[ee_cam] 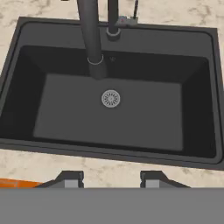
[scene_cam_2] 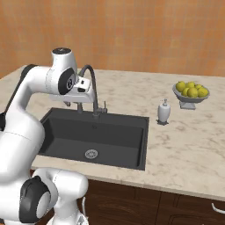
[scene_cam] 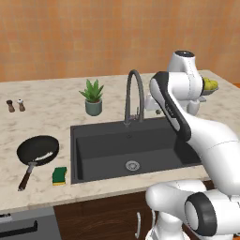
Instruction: Pick the pan and sponge and place them into the sink. Then turn on the water.
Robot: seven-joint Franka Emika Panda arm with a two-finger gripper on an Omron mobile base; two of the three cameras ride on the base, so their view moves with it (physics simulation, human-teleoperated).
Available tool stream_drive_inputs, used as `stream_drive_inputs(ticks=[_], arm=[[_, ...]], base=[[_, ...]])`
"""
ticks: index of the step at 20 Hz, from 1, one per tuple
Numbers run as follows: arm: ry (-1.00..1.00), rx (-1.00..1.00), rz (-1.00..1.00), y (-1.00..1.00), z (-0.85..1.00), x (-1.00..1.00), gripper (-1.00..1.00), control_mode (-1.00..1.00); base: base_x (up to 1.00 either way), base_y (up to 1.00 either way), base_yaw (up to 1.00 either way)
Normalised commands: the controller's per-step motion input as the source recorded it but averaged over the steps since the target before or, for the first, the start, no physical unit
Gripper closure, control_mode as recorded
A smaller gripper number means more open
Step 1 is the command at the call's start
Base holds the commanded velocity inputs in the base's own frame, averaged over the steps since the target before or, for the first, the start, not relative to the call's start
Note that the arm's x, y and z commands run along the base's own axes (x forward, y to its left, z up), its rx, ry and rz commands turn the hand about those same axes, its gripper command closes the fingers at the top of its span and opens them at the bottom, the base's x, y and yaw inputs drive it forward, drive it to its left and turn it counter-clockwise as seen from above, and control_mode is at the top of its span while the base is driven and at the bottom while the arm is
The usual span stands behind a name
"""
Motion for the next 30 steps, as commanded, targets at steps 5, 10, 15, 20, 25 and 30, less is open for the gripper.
stream_drive_inputs(ticks=[5,10,15,20,25,30], arm=[[0.0,-0.01,0.0,0.75,-0.14,-0.05,-1.0,-1.0],[0.03,0.0,0.03,1.0,-0.24,-0.11,-1.0,-1.0],[0.02,0.0,0.05,1.0,-0.22,-0.13,-1.0,-1.0],[0.02,0.0,0.03,1.0,-0.24,-0.07,-1.0,-1.0],[0.11,-0.03,0.0,0.53,-0.21,0.0,-1.0,-1.0],[0.11,0.0,0.01,0.8,-0.39,0.0,-1.0,-1.0]], base=[[0.0,0.0,0.0],[0.0,0.0,0.0],[0.0,0.0,0.0],[0.0,0.0,0.0],[0.0,0.0,0.0],[0.0,0.0,0.0]])
